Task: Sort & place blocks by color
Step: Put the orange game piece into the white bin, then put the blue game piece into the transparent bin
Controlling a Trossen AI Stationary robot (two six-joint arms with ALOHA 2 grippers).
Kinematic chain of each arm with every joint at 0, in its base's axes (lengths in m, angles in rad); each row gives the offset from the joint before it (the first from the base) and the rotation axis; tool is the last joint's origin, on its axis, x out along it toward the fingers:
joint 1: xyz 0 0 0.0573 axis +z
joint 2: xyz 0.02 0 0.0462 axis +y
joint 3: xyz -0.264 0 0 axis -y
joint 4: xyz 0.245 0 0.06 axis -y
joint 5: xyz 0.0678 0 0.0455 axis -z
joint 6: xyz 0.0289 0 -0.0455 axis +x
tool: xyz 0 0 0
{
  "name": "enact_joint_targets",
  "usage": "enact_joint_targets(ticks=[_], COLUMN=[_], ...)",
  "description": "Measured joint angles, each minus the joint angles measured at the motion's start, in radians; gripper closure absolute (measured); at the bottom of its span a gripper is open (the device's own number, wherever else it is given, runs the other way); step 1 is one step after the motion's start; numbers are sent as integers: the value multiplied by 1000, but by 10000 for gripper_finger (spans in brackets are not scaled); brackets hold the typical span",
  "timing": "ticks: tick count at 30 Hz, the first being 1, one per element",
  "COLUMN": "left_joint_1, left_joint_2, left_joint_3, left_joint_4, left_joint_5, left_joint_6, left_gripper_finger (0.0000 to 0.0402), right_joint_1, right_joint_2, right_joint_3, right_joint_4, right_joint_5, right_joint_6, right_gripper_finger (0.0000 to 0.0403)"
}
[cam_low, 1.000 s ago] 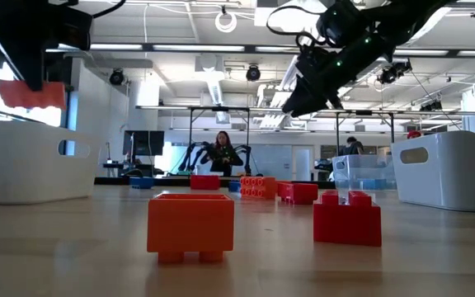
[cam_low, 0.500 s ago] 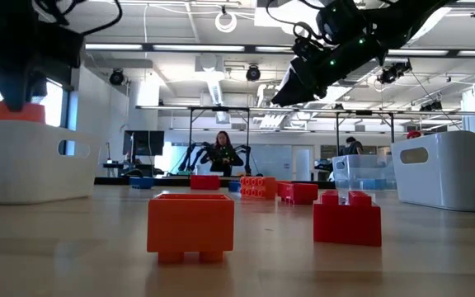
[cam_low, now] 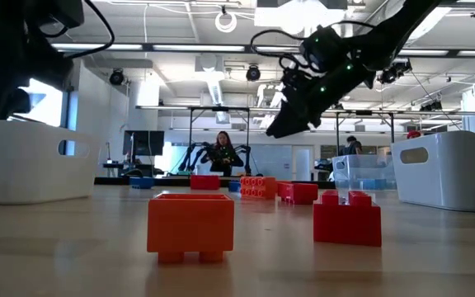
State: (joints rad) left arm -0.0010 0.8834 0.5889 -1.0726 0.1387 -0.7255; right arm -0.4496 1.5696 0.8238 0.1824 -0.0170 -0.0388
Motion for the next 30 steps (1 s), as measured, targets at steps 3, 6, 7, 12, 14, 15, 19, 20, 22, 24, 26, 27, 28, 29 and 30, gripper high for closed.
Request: enact_joint_targets(ticks=[3,6,7,12,14,15,19,20,22,24,26,27,28,29,30], left_joint_1=[0,0,0,0,0,0,0,0,0,0,0,0,0,0,0], left_joint_2=[0,1,1,1,1,1,1,1,1,1,1,1,1,1,1], left_joint_3=[-12,-25,-26,-35,-35,-35,-35,-35,-35,-34,-28,-22,-16,-9,0], left_joint_4=[1,21,24,35,37,37,41,42,42,42,41,42,42,41,42], left_joint_5=[0,0,0,-6,-16,-22,-35,-39,-45,-45,-45,-45,-45,-45,-45], left_joint_6=[0,0,2,2,-3,-4,-5,-5,-5,-4,-5,-5,-5,-5,-4], left_gripper_finger=[266,257,254,241,235,232,221,219,216,216,217,217,217,217,217], right_joint_1=[0,0,0,-1,-1,-1,-1,-1,-1,2,7,12,19,28,41], right_joint_2=[36,66,72,99,102,102,102,102,102,102,102,101,101,101,101], right_joint_3=[0,0,0,0,0,0,0,0,0,0,0,3,12,23,37], right_joint_4=[12,18,18,18,18,18,18,18,18,18,18,12,-8,-27,-55], right_joint_5=[5,9,9,36,36,36,36,36,36,35,35,34,31,27,26], right_joint_6=[23,35,35,34,33,33,31,31,19,12,14,19,28,34,34], right_gripper_finger=[171,171,171,171,171,171,171,171,171,171,171,171,171,171,171])
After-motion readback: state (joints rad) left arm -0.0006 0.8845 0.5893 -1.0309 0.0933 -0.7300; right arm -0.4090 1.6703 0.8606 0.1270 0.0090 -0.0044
